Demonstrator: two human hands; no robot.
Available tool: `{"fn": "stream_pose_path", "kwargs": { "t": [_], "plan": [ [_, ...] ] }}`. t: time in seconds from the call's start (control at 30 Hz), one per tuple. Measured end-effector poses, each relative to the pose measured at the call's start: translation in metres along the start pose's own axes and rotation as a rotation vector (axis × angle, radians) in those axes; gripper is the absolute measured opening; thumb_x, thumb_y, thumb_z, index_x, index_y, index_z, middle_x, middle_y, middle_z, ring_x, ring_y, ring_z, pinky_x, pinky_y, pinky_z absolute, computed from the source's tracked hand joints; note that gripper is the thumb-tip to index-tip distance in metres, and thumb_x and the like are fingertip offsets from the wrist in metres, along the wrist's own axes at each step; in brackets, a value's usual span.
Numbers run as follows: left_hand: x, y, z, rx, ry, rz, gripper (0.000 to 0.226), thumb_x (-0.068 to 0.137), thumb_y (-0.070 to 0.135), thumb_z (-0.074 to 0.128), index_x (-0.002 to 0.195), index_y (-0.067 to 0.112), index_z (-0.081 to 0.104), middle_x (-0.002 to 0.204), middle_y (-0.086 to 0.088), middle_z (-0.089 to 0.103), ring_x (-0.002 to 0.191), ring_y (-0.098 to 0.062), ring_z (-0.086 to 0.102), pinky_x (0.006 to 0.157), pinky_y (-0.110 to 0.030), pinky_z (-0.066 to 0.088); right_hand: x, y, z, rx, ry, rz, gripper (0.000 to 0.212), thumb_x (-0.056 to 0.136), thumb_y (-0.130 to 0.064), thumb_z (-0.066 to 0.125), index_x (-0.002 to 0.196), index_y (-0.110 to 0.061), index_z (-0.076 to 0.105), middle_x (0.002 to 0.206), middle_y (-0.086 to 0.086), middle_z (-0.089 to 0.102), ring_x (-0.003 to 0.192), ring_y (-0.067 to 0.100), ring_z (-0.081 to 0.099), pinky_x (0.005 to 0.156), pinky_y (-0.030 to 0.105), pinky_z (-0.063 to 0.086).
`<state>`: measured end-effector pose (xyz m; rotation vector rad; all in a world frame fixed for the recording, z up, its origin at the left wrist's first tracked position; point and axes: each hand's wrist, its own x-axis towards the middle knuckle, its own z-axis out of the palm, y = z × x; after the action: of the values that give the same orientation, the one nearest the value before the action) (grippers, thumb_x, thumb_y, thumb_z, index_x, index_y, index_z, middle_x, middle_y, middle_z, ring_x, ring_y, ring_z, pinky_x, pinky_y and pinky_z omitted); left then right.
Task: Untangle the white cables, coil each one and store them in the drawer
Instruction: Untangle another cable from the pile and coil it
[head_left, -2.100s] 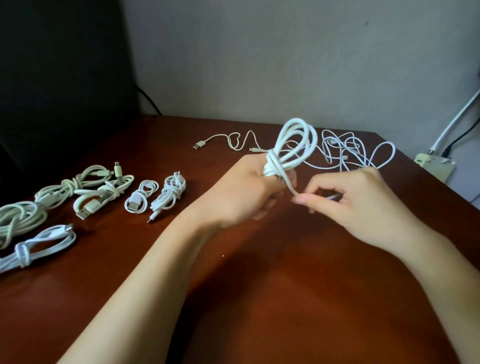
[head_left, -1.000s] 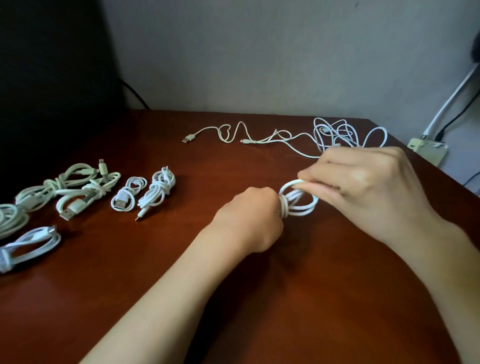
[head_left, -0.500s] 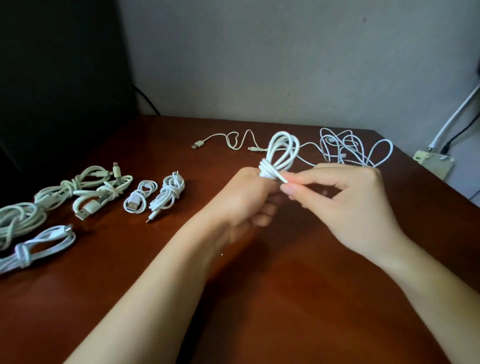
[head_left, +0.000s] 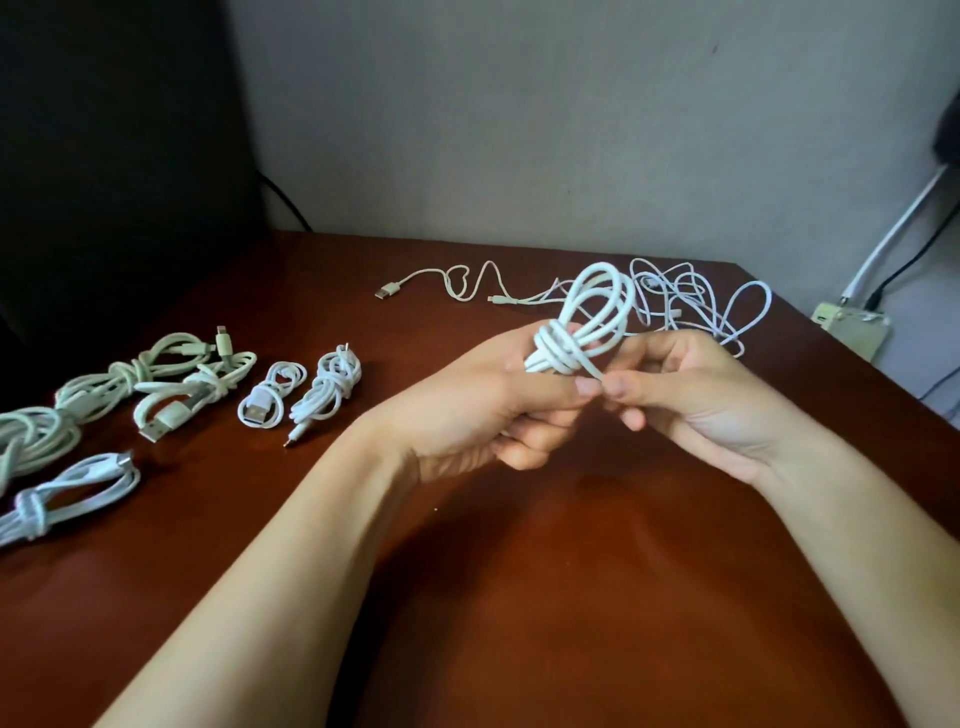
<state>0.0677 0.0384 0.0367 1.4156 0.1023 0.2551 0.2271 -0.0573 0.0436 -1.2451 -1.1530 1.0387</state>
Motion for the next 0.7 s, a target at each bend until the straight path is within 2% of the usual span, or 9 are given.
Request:
{"fn": "stream_pose_path", "kwargs": {
  "t": [0.07, 0.13, 0.2, 0.23, 0.33, 0.43, 0.57, 0.63, 0.7],
  "plan": [
    [-0.001, -0.001, 0.002, 0.017, -0.007, 0.024, 0.011, 0.086, 0.010, 0.054, 0.086, 0.019, 0.048, 0.053, 0.009, 0.035, 0.041, -0.001, 0.023, 0.037, -0.012, 0.018, 0.001, 0.001, -0.001, 0.015, 0.033, 0.034, 0.039, 0.031, -0.037, 0.095, 0.055, -0.017, 0.071, 0.058, -0.002, 0.064, 0.054, 0.004, 0.058, 0.049, 0.014, 0.045],
    [0.000, 0.000, 0.006, 0.061, 0.011, 0.043, 0.010, 0.088, 0.025, 0.058, 0.081, 0.022, 0.052, 0.053, 0.010, 0.035, 0.042, -0.002, 0.021, 0.038, -0.013, 0.016, 0.003, 0.001, 0.000, 0.016, 0.088, 0.069, 0.028, 0.036, -0.029, 0.091, 0.052, -0.018, 0.070, 0.057, -0.003, 0.063, 0.053, 0.003, 0.057, 0.048, 0.012, 0.045],
    [0.003, 0.000, 0.009, 0.087, 0.105, 0.025, 0.034, 0.093, 0.048, 0.052, 0.078, 0.019, 0.041, 0.055, 0.006, 0.026, 0.044, -0.005, 0.018, 0.039, -0.016, 0.013, 0.004, 0.002, 0.001, 0.045, 0.136, 0.097, 0.011, 0.045, -0.020, 0.080, 0.051, -0.018, 0.070, 0.054, -0.004, 0.061, 0.047, 0.002, 0.051, 0.047, 0.011, 0.043],
    [0.005, -0.001, 0.010, 0.101, 0.165, 0.015, 0.037, 0.093, 0.053, 0.046, 0.079, 0.019, 0.037, 0.057, 0.003, 0.024, 0.044, -0.006, 0.017, 0.040, -0.017, 0.012, 0.005, 0.002, 0.002, 0.071, 0.153, 0.105, 0.006, 0.049, -0.016, 0.075, 0.051, -0.018, 0.070, 0.054, -0.004, 0.060, 0.046, 0.002, 0.049, 0.047, 0.011, 0.043],
    [0.008, -0.003, 0.011, 0.083, 0.270, 0.003, 0.029, 0.097, 0.044, 0.040, 0.080, 0.020, 0.036, 0.058, 0.001, 0.025, 0.044, -0.007, 0.016, 0.041, -0.017, 0.011, 0.006, 0.004, 0.005, 0.174, 0.172, 0.123, 0.008, 0.055, -0.010, 0.070, 0.054, -0.017, 0.072, 0.057, -0.003, 0.061, 0.048, 0.002, 0.052, 0.050, 0.010, 0.045],
    [0.010, -0.004, 0.012, 0.057, 0.292, 0.019, 0.026, 0.100, 0.032, 0.040, 0.078, 0.018, 0.035, 0.058, -0.001, 0.028, 0.041, -0.007, 0.018, 0.041, -0.016, 0.012, 0.008, 0.004, 0.006, 0.327, 0.178, 0.130, 0.007, 0.051, -0.011, 0.072, 0.056, -0.017, 0.071, 0.056, -0.003, 0.060, 0.047, 0.002, 0.053, 0.048, 0.011, 0.046],
    [0.012, -0.005, 0.011, 0.061, 0.273, 0.067, 0.027, 0.102, 0.021, 0.039, 0.076, 0.018, 0.034, 0.057, 0.002, 0.028, 0.041, -0.006, 0.019, 0.040, -0.015, 0.014, 0.009, 0.006, 0.006, 0.526, 0.187, 0.167, 0.036, 0.044, -0.007, 0.082, 0.075, -0.012, 0.063, 0.060, -0.002, 0.059, 0.047, 0.003, 0.054, 0.045, 0.013, 0.045],
    [0.011, -0.006, 0.010, 0.081, 0.239, 0.110, 0.026, 0.101, 0.018, 0.044, 0.076, 0.019, 0.035, 0.058, 0.003, 0.027, 0.043, -0.005, 0.019, 0.040, -0.014, 0.016, 0.009, 0.009, 0.005, 0.646, 0.154, 0.193, 0.057, 0.029, -0.003, 0.092, 0.080, -0.008, 0.067, 0.066, 0.000, 0.062, 0.050, 0.005, 0.058, 0.045, 0.015, 0.047],
    [0.011, -0.007, 0.009, 0.115, 0.206, 0.147, 0.020, 0.096, 0.018, 0.047, 0.079, 0.018, 0.037, 0.059, 0.004, 0.028, 0.044, -0.005, 0.020, 0.040, -0.014, 0.020, 0.010, 0.010, 0.003, 0.706, 0.165, 0.203, 0.059, 0.023, -0.002, 0.094, 0.078, -0.006, 0.073, 0.070, 0.001, 0.066, 0.053, 0.006, 0.061, 0.046, 0.015, 0.049]
  ]
}}
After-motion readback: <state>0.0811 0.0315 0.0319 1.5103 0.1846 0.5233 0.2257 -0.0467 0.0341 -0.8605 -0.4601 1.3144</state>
